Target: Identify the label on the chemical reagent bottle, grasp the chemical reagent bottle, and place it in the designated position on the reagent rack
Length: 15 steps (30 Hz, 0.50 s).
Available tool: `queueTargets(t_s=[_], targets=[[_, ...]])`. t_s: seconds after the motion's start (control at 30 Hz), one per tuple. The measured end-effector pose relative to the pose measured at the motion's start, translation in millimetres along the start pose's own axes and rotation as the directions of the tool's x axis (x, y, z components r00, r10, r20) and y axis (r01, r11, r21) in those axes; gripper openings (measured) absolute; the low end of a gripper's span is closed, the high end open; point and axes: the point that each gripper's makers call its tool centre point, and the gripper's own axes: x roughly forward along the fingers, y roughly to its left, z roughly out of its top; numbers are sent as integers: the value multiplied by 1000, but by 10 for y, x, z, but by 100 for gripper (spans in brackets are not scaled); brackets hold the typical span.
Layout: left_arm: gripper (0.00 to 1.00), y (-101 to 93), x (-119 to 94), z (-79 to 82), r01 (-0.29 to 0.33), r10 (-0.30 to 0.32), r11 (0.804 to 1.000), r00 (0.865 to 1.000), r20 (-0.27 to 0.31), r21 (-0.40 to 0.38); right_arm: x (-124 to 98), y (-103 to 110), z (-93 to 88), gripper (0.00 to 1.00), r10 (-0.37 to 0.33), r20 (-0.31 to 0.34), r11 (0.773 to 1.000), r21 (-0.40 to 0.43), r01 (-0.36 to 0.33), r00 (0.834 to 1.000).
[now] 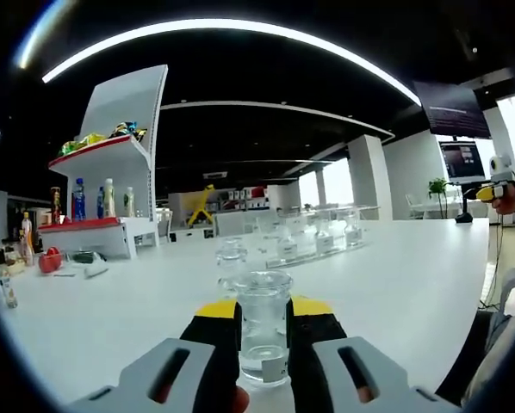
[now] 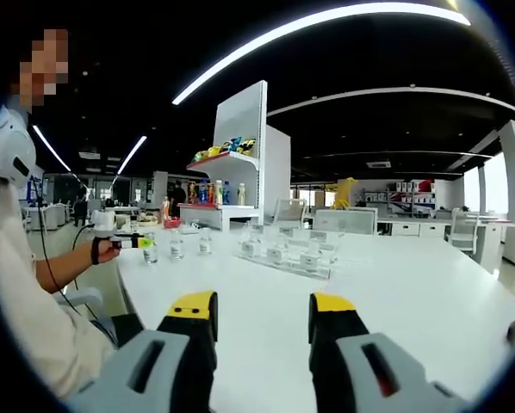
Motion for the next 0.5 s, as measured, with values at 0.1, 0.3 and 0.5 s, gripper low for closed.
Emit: queueTargets(t_s=[0.1, 0.3, 0.5], targets=[[20, 9, -1, -2, -3, 3, 1000, 1000, -1, 1, 0, 1, 9, 42, 0, 3, 1000, 2, 0, 1000], [20, 6, -6, 2, -5, 5, 1000, 1000, 1, 5, 1, -4, 10, 42, -2, 4, 1000, 4, 2, 1000], [19, -4, -18, 17, -3, 3, 1000, 1000, 2, 7, 7, 5, 8, 42, -2, 1, 1000, 3, 2, 1000]])
